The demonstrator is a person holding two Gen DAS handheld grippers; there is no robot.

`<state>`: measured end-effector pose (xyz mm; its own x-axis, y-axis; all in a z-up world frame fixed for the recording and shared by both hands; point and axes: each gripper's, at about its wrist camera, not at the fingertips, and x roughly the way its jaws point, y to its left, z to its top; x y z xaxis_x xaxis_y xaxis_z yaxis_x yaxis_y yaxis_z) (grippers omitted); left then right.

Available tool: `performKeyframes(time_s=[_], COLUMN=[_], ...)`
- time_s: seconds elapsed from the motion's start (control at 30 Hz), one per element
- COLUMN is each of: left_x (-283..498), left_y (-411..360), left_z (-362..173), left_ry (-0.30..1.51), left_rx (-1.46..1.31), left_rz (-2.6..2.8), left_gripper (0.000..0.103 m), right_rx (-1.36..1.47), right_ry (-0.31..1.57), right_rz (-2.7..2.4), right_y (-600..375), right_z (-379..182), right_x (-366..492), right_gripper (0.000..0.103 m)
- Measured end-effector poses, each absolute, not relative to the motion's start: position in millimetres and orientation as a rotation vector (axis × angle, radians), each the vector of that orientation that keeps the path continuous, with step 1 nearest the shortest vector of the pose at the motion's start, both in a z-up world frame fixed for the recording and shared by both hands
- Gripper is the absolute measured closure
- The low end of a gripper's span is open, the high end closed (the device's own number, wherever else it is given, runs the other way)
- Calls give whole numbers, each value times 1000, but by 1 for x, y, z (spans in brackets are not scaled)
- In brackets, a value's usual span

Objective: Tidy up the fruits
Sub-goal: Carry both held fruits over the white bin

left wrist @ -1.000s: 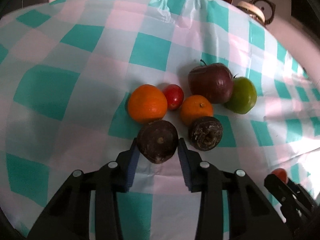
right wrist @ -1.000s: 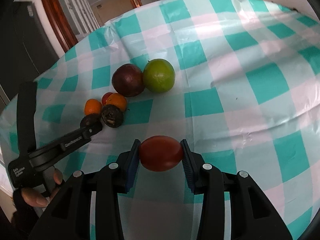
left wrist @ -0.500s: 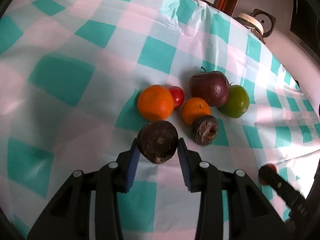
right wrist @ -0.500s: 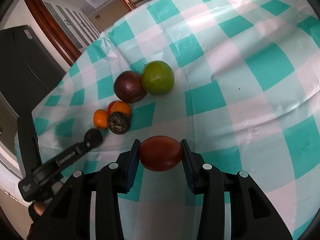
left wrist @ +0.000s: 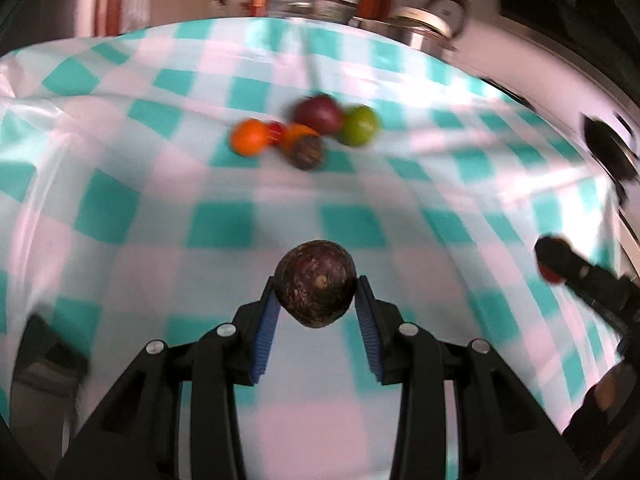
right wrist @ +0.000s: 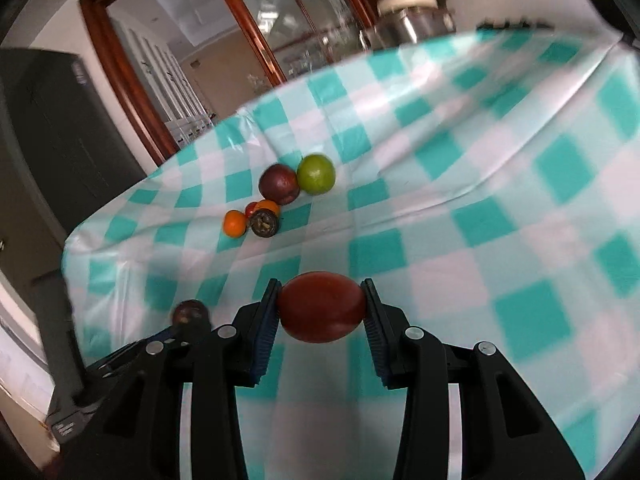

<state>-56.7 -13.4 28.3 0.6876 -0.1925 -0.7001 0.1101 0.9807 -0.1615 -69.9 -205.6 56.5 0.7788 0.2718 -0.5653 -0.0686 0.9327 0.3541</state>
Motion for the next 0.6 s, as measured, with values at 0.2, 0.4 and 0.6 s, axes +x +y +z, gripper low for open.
performKeyframes(time_s=[0.2,0.4,0.6], left_x=[-111,-159,-201], left_y=[-74,-140,-204], left_z=[30,35,32], left_ry=[800,790,791], left_rx=[-5,130,261], left_rz=[-320,-467,-631], left_gripper=[65,64,65], right_rx=[227,149,181], right_ry=[602,597,621], right_rz=[103,-34,-176], right_y=[-238,-289,-348], right_z=[77,71,47], right_x=[-164,-242,-301], right_gripper=[63,63,63])
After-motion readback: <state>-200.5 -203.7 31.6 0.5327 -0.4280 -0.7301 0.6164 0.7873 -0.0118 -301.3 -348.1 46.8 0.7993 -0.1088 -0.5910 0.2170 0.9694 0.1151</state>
